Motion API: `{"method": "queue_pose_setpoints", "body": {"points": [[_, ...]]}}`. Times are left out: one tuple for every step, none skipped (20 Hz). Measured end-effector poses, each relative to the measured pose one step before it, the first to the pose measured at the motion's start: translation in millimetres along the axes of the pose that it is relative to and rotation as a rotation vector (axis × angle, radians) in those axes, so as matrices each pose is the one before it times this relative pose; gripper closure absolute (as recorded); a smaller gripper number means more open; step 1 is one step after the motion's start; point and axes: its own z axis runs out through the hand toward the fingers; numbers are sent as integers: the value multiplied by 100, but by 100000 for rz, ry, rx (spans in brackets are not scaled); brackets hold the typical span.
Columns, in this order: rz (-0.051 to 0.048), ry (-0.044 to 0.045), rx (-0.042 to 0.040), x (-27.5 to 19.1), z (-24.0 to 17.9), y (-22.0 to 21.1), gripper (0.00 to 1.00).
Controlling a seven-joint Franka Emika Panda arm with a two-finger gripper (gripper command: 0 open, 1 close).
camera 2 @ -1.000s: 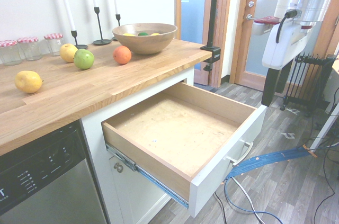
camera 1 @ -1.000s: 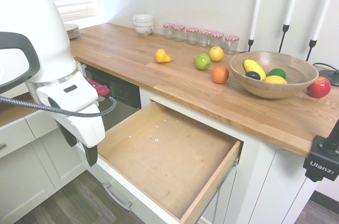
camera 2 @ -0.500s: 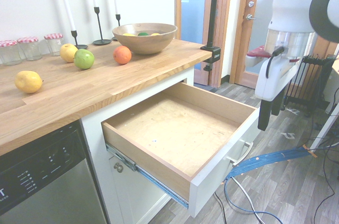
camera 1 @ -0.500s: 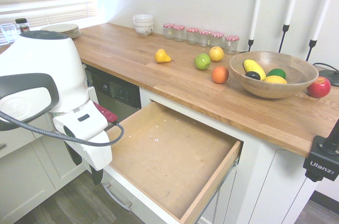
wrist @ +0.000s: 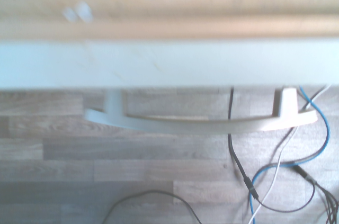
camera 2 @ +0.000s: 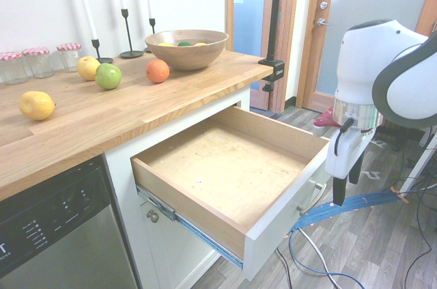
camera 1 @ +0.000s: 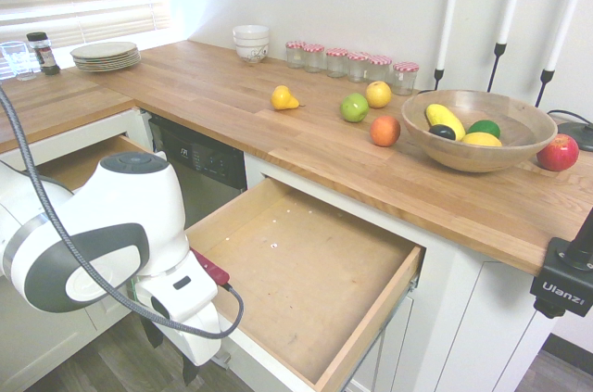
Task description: Close the drawer
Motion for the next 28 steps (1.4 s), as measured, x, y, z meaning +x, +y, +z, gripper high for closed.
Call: {"method": "queue_pose_setpoints", "body": {"points": [[18, -362, -512, 1, 871, 96, 0], [12, -287, -435, -27, 746, 58, 0], [-114, -218, -387, -59, 648, 10, 0], [-157, -272, -384, -77, 517, -18, 0], [-242, -55, -97, -67, 446, -86, 0], [-261, -334, -93, -98, 418, -89, 0], [-358, -431, 254, -69, 406, -56, 0], [-267, -489, -5, -65, 408, -22, 0], [-247, -437, 57, -50, 388, -56, 0], [-119, -144, 272, -9, 351, -47, 100], [-249, 181, 442, 0, 362, -33, 100], [13, 241, 385, 11, 332, -10, 100], [95, 113, 415, 29, 321, 7, 100], [-117, 63, 401, 47, 243, -60, 100], [-16, -101, 319, 28, 195, -42, 100], [-254, -121, 217, -7, 174, -13, 100], [-175, -13, 267, -71, 127, -71, 100], [-399, 53, 170, -116, 78, -126, 100], [-288, -26, 89, -125, 31, -134, 100], [-269, 13, 91, -131, -2, -153, 100], [-444, 78, 59, -132, -23, -194, 100], [-442, 108, 42, -115, -21, -169, 100], [-261, 92, 4, -68, -7, -84, 100], [-103, 110, 10, -17, -8, -31, 100], [-61, 125, -15, -1, -8, -14, 100], [-4, 118, -22, 17, -8, 4, 100], [88, 42, -24, 34, -3, 32, 100], [38, 10, -3, 14, -1, 12, 100]]}}
